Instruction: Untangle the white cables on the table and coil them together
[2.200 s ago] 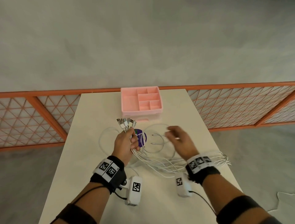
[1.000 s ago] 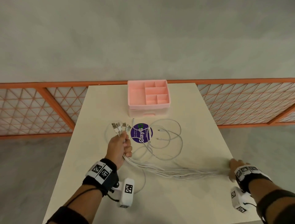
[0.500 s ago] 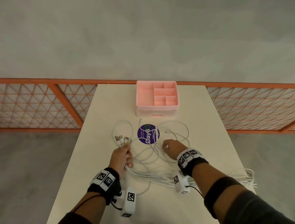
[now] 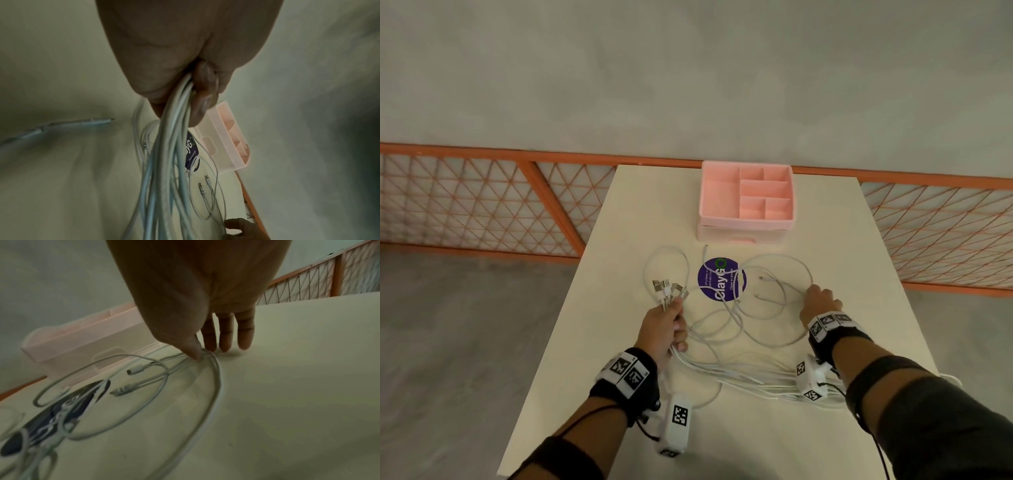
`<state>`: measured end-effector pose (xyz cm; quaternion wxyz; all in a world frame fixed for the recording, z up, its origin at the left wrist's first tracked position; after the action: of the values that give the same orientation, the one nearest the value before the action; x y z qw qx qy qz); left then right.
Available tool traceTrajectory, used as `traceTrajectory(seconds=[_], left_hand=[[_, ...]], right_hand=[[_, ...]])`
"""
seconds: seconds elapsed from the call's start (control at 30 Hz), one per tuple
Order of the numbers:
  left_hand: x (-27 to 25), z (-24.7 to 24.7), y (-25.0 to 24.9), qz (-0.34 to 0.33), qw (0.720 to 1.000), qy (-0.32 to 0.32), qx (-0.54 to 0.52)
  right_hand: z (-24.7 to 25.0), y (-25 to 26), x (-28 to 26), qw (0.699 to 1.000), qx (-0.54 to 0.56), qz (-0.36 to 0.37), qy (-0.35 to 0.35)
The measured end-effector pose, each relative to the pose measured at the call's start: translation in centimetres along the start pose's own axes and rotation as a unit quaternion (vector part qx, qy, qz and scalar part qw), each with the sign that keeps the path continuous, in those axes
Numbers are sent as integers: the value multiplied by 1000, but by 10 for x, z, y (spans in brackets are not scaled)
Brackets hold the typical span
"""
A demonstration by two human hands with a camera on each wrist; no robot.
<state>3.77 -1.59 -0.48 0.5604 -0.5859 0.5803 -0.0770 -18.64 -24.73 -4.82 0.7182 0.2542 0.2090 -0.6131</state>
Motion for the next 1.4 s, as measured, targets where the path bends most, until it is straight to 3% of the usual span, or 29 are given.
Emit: traceTrajectory(seconds=[0.17,0.27,0.3,0.33,0.37,0.4,0.43,0.47,0.6,0.77,0.87,0.97,1.17,1.27,1.4], left_hand=[[3,-7,-5,-8,1000,8,16],[3,-12,-10,-11,1000,14,14],[3,-14,-12,-14,1000,18,9],[2,-17,-15,-13,1000,22,2],[3,-18,-16,-10,1000,26,-6],[3,-20,-17,-4,999,29,-14],[4,-21,-18,2,999,32,-25],[5,-21,-18,7,998,38,-41],[11,-24,-19,23,992,66,-107],[15,-32,-27,15,988,93,-121],[12,-37,-28,1,991,92,-99],[9,-36,-26,-22,996,62,-52],[11,-33,-24,-17,997,32,-64],[12,-31,-25,-21,996,23,-80],[13,-27,-37,-46,985,17,-168]], right_hand=[[-10,-11,-4,987,155,-32,16],[3,-13,-9,959,281,-32,20],[10,-9,-11,931,365,-24,18],[18,-2,-14,877,481,2,25],[28,7,-23,792,608,38,29],[41,14,-33,739,668,81,14],[52,22,-43,697,710,104,6],[62,31,-55,693,708,138,2],[86,76,-112,735,605,306,-5],[39,117,-145,814,403,416,45],[1,124,-154,846,301,431,91],[-14,122,-161,858,255,438,85],[-12,118,-170,849,190,484,94],[-16,110,-161,860,189,465,95],[-16,76,-135,896,154,411,65]])
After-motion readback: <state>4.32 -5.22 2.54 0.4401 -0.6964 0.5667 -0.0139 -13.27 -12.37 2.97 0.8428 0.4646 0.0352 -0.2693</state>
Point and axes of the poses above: each hand's wrist, its own x-axis towards the middle knuckle, its own z-axis out of the back of the hand, y = z × x, the point moved 4 cm from there along x, towards the middle knuckle, and after that the axes turned 12 degrees about y, right-handed, at the moved point
